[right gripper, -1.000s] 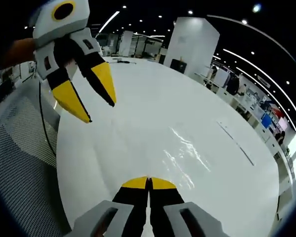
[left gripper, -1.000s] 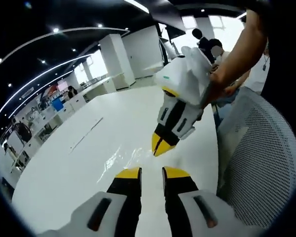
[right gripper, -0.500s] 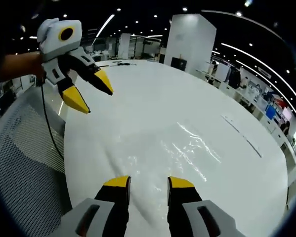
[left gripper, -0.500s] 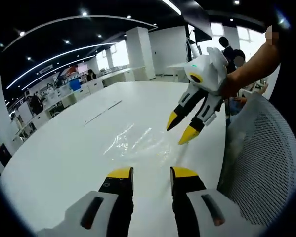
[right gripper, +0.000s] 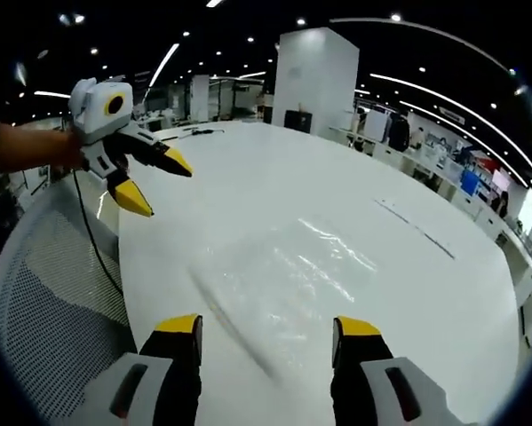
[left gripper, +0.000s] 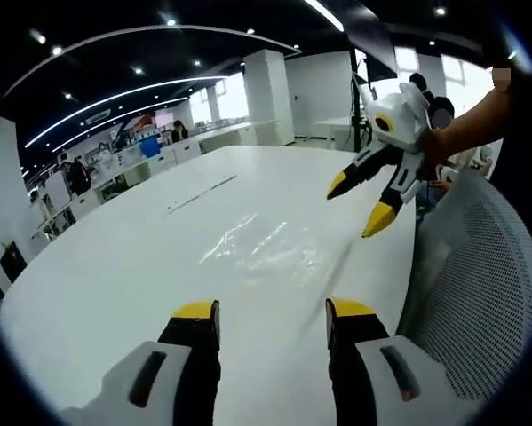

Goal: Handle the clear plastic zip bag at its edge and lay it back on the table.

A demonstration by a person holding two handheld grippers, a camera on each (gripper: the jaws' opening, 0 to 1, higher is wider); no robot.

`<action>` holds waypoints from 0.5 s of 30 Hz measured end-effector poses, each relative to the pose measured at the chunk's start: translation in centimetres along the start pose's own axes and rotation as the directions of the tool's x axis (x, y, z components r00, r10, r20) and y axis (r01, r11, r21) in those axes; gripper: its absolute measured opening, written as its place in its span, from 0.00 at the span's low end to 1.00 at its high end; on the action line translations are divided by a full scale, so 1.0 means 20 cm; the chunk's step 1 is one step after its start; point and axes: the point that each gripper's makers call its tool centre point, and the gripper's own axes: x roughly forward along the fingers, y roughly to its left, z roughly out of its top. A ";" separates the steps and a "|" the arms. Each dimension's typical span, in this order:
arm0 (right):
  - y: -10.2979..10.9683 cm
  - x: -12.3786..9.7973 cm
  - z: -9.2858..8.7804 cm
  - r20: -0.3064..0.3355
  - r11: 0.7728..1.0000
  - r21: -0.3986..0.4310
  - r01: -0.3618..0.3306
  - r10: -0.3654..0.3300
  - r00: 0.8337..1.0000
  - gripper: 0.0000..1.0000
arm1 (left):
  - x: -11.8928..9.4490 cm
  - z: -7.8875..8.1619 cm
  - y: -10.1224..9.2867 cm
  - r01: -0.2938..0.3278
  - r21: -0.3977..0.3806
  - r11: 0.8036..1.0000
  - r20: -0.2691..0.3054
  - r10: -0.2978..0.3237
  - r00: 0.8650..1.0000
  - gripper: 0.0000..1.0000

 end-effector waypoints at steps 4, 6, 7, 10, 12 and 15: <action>-0.01 -0.06 -0.03 0.020 0.999 0.046 0.023 -0.024 1.000 0.70 | -0.01 -0.04 0.00 -0.014 -0.032 0.999 0.000 0.014 1.000 0.51; -0.02 -0.09 -0.05 0.026 0.998 0.052 0.042 -0.043 0.999 0.73 | -0.01 -0.06 0.00 -0.018 -0.040 0.999 -0.002 0.018 1.000 0.54; -0.02 -0.10 -0.05 0.026 0.998 0.052 0.045 -0.046 0.999 0.75 | -0.01 -0.06 0.00 -0.021 -0.042 0.999 -0.003 0.021 1.000 0.55; -0.03 -0.16 -0.09 0.032 0.995 0.069 0.071 -0.073 0.997 0.80 | -0.02 -0.09 0.00 -0.027 -0.065 0.998 -0.001 0.027 1.000 0.60; -0.02 -0.18 -0.11 0.030 0.995 0.070 0.077 -0.079 0.996 0.84 | -0.03 -0.11 0.00 -0.028 -0.069 0.997 -0.002 0.028 1.000 0.60; -0.02 -0.22 -0.14 0.028 0.992 0.075 0.098 -0.100 0.995 0.88 | -0.03 -0.13 -0.01 -0.029 -0.065 0.997 -0.013 0.028 1.000 0.62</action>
